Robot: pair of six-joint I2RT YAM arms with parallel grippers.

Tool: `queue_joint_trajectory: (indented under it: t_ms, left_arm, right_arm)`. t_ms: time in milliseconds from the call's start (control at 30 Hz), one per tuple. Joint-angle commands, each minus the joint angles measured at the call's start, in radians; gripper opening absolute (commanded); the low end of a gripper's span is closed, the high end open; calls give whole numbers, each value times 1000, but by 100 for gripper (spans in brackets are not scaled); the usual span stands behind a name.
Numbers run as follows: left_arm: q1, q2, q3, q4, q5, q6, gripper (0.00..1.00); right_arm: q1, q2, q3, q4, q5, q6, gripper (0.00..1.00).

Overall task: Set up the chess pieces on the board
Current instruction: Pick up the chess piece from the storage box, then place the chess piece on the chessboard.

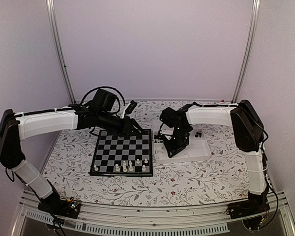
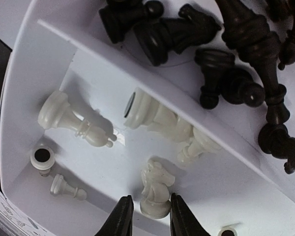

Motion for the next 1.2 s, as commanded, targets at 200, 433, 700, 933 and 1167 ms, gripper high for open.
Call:
queue_joint_trajectory:
  t_ms: [200,433,700,933,1167]
  left_arm:
    - [13,26,21,0,21,7,40]
    - [20,46,42,37,52,-24,40]
    - [35,87,48,159,166,-93,40]
    - [41,111,46,210,238,-118,41]
    - [44,98,34,185,243,-120,40]
  right_arm:
    - [16,-31,-11,27,31,-13,12]
    - [19,-221,-90,96,-2,3,10]
    - [78,-369,-137,274,-134,-1,10]
    - [158,-341,-57,303,-148,-29,10]
    - [173,-333,-41,306,-90,-22,10]
